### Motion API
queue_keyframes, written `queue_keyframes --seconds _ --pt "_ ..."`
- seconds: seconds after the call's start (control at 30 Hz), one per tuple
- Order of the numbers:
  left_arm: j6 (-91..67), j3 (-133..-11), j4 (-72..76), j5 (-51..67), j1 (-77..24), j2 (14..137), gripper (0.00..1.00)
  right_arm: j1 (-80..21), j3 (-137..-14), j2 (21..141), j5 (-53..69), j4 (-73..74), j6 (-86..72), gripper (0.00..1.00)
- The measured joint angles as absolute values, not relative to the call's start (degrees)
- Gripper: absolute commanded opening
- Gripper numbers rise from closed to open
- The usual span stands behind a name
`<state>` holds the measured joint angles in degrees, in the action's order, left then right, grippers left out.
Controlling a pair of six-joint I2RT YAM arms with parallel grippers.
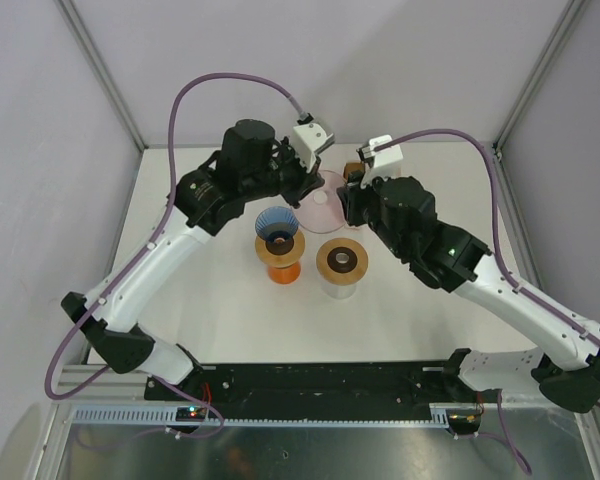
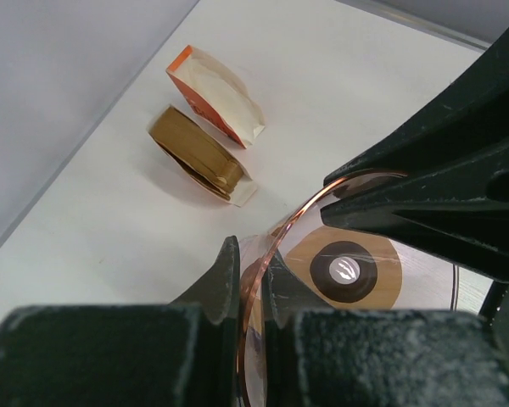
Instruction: Place the coffee filter in the dripper
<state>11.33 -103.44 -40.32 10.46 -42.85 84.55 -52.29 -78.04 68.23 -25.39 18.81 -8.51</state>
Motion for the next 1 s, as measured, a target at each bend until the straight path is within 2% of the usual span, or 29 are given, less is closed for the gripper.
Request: queue_keyframes --seconds 0.07,0.13,0.2,0.3,0.43,0.63,0.73,1.0 --pt "10.9 -102.9 -40.0 10.5 -42.9 84.6 0.00 -52.5 -78.7 68.7 -25.1 19.9 -8.3 0.06" --pt "11.0 -102.8 -40.1 10.4 -43.0 84.9 0.02 -52.4 -79.3 69.0 -25.1 21.3 -8.5 0.01" --pt "11.0 -102.8 -39.8 10.3 -43.0 85.3 0.10 -51.9 -80.1 69.3 -24.9 22.5 -9.0 0.00" --pt "11.0 -102.7 -39.5 10.5 -43.1 85.7 0.29 -51.0 -81.0 69.3 -23.5 24.3 -9.2 0.00" --pt "10.4 -102.5 -39.5 9.3 -43.2 86.3 0.48 -47.8 -81.2 69.5 -21.0 28.3 -9.4 0.00" --pt "10.0 -102.4 -39.6 8.7 -43.2 86.6 0.67 -41.5 -81.2 70.2 -16.8 35.9 -10.3 0.00" --pt "9.9 -102.4 -39.6 8.7 -43.2 86.6 0.75 -40.1 -81.2 70.3 -14.4 38.2 -10.5 0.00" --pt "10.0 -102.4 -39.6 7.6 -43.2 86.6 0.81 -33.9 -83.8 72.0 -4.1 45.6 -10.5 0.00"
